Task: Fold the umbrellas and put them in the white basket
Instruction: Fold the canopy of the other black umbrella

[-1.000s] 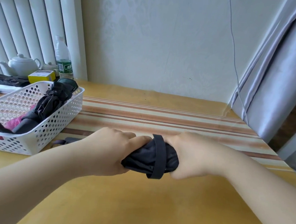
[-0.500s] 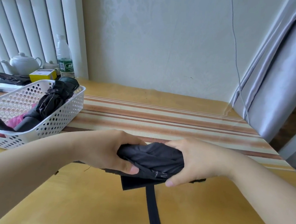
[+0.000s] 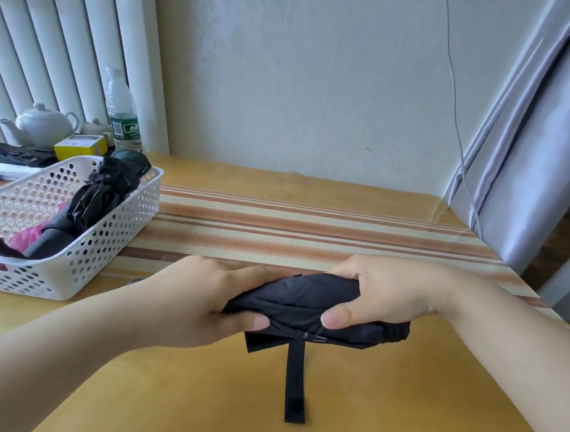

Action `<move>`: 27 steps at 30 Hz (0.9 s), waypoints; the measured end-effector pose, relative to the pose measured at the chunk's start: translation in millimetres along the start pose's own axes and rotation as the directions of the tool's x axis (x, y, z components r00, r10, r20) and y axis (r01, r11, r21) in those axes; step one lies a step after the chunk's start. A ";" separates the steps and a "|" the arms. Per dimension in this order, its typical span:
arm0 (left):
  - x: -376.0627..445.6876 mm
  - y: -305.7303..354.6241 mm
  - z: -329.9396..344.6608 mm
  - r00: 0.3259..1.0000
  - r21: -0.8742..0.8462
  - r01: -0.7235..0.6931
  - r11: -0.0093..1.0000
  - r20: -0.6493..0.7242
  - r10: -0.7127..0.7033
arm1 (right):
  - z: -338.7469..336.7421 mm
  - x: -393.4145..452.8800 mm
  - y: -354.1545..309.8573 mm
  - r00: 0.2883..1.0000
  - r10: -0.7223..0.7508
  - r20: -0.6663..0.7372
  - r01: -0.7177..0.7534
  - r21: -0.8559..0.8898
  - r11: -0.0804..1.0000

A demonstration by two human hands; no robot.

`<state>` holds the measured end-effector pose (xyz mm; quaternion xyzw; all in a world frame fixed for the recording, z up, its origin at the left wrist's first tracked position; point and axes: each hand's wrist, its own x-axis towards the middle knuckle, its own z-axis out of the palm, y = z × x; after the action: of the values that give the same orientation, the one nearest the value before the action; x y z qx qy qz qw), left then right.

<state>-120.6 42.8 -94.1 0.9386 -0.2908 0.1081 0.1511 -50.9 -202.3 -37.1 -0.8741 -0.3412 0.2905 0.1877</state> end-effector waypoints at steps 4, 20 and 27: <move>9.3 3.3 -15.2 0.919 -0.314 0.257 0.914 0.372 -0.130 | -0.5 -4.0 0.2 0.997 -0.040 0.063 0.037 0.051 0.998; 1.5 -3.8 -1.6 0.798 -0.875 0.471 0.114 0.367 -0.478 | 28.9 14.6 45.9 0.943 -0.027 -0.332 0.238 0.615 0.752; 0.3 -6.5 2.6 0.830 -0.925 0.374 -0.072 0.368 -0.419 | 47.5 56.9 11.8 0.911 -0.095 -0.402 0.271 0.408 0.872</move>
<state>-116.3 46.8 -97.9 0.6204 0.0051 -0.1499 0.7698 -41.2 -164.2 -101.1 -0.8073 -0.3050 0.1732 0.4746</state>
